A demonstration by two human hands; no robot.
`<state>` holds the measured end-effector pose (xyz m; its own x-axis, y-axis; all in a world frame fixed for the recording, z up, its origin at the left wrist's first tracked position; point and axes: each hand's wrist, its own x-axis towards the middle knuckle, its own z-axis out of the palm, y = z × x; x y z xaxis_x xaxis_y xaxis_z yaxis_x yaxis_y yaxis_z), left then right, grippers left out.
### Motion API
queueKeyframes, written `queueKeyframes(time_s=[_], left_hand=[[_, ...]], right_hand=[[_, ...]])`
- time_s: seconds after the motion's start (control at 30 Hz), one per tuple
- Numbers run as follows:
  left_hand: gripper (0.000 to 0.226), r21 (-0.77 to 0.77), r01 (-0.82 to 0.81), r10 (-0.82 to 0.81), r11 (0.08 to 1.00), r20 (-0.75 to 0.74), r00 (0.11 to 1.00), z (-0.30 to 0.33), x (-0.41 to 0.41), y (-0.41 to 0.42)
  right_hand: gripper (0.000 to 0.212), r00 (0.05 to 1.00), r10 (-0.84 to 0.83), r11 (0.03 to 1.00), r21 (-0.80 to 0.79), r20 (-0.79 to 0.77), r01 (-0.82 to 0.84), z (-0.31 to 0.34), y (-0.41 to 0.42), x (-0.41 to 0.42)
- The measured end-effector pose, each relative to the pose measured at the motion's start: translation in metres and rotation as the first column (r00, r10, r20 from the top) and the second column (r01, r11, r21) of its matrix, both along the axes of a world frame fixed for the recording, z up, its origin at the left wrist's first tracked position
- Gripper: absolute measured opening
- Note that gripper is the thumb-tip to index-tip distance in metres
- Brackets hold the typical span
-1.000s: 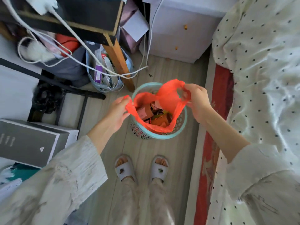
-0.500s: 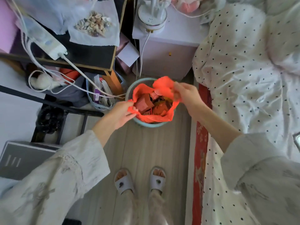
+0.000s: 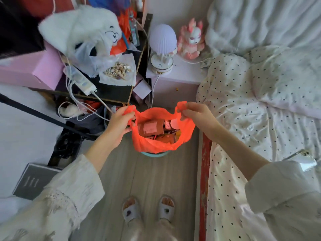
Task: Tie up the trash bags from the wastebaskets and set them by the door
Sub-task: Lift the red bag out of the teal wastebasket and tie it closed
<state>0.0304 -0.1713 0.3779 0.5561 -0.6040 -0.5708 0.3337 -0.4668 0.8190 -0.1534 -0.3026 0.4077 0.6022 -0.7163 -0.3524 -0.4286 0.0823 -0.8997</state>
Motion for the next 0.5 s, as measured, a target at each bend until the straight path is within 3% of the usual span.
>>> queueKeyframes(time_s=[0.13,0.23,0.33,0.5], left_hand=[[0.027,-0.026,0.100,-0.097,0.995,0.095,0.991,0.049,-0.015,0.029],[0.026,-0.008,0.176,-0.172,0.984,0.170,0.970,0.079,-0.024,0.056],[0.021,-0.005,0.208,-0.202,0.978,0.211,0.956,0.095,-0.026,0.090],[0.013,-0.019,0.137,-0.134,0.990,0.097,0.986,0.089,-0.037,0.156]], right_hand=[[0.025,0.989,0.104,0.969,-0.214,-0.109,-0.125,0.045,0.034,-0.018],[0.024,0.981,0.131,0.952,-0.258,-0.144,-0.165,0.070,0.066,-0.026],[0.024,0.999,0.040,0.974,-0.224,-0.027,-0.045,0.079,0.099,-0.032],[0.025,0.993,-0.114,0.980,-0.160,0.024,0.117,0.068,0.162,-0.050]])
